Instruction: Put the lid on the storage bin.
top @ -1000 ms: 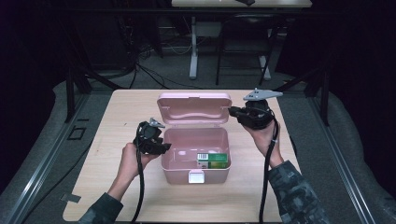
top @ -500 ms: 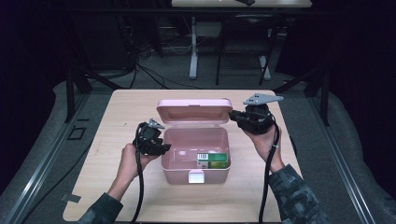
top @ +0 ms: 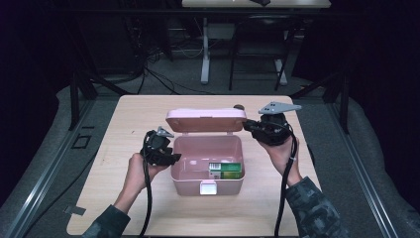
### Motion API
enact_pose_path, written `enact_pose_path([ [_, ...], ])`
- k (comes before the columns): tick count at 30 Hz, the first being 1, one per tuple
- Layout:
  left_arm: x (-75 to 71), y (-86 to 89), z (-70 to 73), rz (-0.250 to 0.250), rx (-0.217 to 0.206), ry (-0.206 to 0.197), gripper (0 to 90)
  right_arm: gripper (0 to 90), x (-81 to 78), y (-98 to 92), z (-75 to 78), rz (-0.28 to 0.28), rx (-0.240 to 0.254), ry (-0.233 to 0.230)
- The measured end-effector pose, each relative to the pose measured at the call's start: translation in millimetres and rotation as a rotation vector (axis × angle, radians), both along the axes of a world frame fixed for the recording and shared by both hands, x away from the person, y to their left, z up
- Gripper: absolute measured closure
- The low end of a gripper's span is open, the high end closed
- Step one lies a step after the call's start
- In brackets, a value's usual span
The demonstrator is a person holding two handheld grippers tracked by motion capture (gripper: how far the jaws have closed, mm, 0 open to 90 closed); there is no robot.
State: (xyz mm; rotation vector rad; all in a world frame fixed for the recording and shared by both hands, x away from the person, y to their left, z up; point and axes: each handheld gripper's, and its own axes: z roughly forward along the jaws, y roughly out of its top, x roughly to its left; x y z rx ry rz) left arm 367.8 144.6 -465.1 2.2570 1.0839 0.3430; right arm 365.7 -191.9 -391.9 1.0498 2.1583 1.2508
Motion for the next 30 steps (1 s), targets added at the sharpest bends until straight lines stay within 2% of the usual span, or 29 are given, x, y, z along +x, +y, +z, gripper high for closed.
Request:
enact_pose_path([
  [7,-5.1,2.6,2.4,-0.006,-0.007,0.000,61.2,82.1,-4.7,-0.2,-0.9,0.000,0.003,0.002],
  [12,-13.8,8.8,6.2,0.000,-0.044,-0.008,62.3,81.6,-8.9,0.6,-1.0,-0.002,0.000,0.005],
  [14,-16.1,10.7,6.4,-0.004,-0.064,-0.010,65.3,81.5,-10.2,0.5,-0.9,-0.003,-0.002,0.007],
  [26,-19.3,11.7,6.7,0.001,-0.083,-0.029,70.1,79.8,-18.8,1.6,-4.2,-0.006,-0.010,0.008],
  [30,-19.6,12.6,6.2,0.005,-0.090,-0.029,70.2,79.3,-22.2,1.4,-6.7,-0.011,0.006,0.014],
])
